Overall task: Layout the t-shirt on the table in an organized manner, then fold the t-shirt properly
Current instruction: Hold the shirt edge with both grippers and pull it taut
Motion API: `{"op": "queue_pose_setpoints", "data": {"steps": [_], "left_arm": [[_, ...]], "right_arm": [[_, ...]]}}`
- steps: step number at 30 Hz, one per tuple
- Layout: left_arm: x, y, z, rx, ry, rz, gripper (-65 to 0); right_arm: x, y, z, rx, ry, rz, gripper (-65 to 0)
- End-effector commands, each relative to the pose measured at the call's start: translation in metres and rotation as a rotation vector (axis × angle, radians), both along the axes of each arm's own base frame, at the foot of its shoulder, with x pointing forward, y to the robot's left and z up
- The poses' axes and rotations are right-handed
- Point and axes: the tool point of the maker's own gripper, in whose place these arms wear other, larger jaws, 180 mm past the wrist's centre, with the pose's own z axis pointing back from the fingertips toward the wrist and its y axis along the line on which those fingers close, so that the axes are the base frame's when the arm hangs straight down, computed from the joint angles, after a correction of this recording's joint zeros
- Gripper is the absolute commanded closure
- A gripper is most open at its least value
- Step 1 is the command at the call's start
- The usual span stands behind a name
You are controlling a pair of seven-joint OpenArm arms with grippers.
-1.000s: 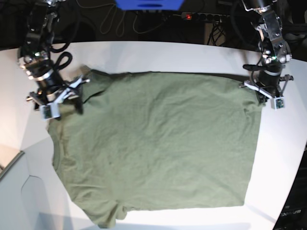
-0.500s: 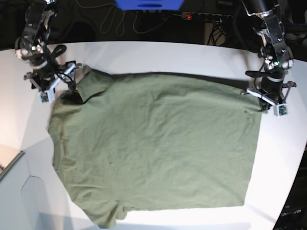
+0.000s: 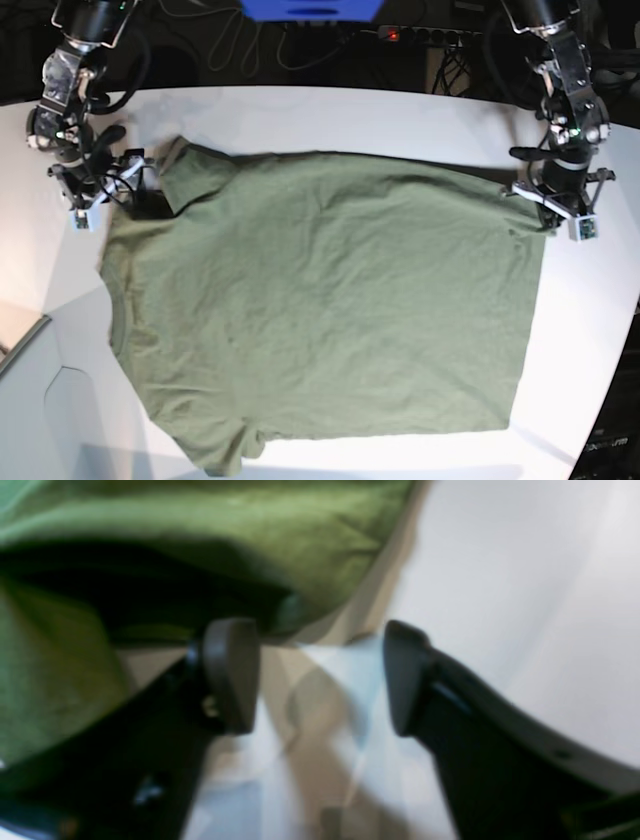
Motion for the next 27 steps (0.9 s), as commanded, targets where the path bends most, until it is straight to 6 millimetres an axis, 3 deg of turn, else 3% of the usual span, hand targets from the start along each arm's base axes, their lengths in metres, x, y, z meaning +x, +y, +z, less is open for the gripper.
{"op": "queue_pose_setpoints", "data": {"steps": [1, 6, 10, 16, 20, 23, 27], "left_arm": [[0.009, 0.004, 0.015, 0.017, -0.053, -0.001, 0.0], [0.011, 0.005, 0.017, 0.020, -0.059, -0.001, 0.0], [0.016, 0.005, 0.021, 0.021, -0.071, -0.001, 0.0], [0.017, 0.007, 0.023, 0.025, -0.074, -0.002, 0.0], [0.017, 0.007, 0.024, 0.027, -0.078, -0.003, 0.0], [0.017, 0.006, 0.024, 0.025, -0.078, -0.002, 0.0], [0.018, 0.005, 0.024, 0.024, -0.080, -0.002, 0.0]], "right_arm": [[0.015, 0.000, 0.012, 0.007, -0.048, 0.008, -30.3], [0.027, 0.010, 0.016, 0.031, -0.074, 0.007, -19.9], [0.037, 0.009, 0.024, 0.027, -0.097, 0.008, 0.0], [0.043, -0.016, 0.057, -0.074, -0.162, 0.026, 0.0], [0.044, -0.029, 0.093, -0.171, -0.232, 0.055, 0.0], [0.052, -0.023, 0.106, -0.189, -0.268, 0.082, 0.0], [0.075, 0.008, 0.109, -0.185, -0.281, 0.198, 0.0]]}}
